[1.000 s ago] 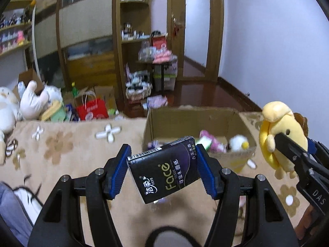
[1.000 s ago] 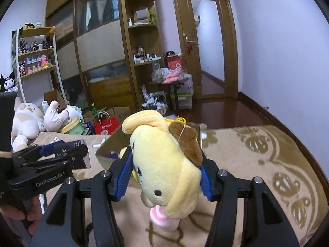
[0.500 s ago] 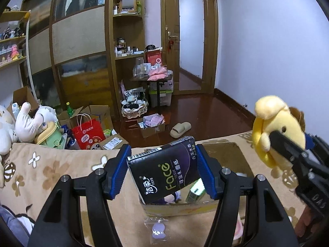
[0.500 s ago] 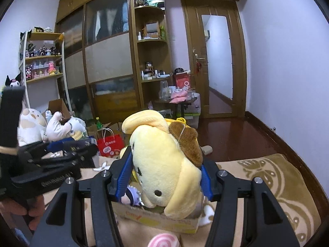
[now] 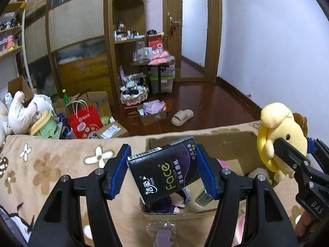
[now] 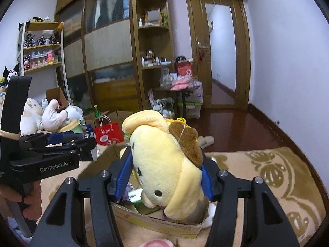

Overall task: Organize soft objects
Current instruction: 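Lift the tissue pack with the left tool while the right tool carries the dog plush over the box, then open both tools to drop the tissue pack and dog plush into the box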

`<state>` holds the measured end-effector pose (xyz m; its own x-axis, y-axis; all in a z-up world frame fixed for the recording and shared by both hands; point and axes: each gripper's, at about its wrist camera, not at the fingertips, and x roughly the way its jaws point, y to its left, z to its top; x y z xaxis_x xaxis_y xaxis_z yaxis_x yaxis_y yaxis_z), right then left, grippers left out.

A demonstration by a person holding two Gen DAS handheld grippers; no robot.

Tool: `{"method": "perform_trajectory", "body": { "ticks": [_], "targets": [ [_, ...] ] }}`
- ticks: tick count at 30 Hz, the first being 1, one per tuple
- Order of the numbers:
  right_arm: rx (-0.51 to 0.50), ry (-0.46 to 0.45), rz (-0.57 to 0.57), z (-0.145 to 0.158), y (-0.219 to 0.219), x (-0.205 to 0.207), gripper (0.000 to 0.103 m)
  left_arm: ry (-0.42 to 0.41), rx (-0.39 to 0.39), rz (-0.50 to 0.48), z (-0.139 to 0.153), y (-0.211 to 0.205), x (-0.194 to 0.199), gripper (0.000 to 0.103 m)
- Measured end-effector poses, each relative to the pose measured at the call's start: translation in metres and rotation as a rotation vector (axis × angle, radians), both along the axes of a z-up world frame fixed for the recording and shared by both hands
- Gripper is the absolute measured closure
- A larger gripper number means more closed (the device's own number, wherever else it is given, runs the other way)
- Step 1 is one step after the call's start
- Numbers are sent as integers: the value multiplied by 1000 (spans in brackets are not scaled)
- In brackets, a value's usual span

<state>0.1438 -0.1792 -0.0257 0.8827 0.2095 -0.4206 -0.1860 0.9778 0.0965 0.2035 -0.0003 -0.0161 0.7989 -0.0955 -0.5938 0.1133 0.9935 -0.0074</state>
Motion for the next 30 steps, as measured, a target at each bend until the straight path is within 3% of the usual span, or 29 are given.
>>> {"method": "perform_trajectory", "body": {
  "ticks": [7,15,30],
  "targets": [
    [43,65,-5,-27,-12,17,41,89,10,-68,-28,-15,14,41],
    [106,139,18,-47,-25,31,38,123,43,-60,-46,-26,18,40],
    [108,166,16,-53,-26,36,36,194,54,-75,-63,-30,25,39]
  ]
}}
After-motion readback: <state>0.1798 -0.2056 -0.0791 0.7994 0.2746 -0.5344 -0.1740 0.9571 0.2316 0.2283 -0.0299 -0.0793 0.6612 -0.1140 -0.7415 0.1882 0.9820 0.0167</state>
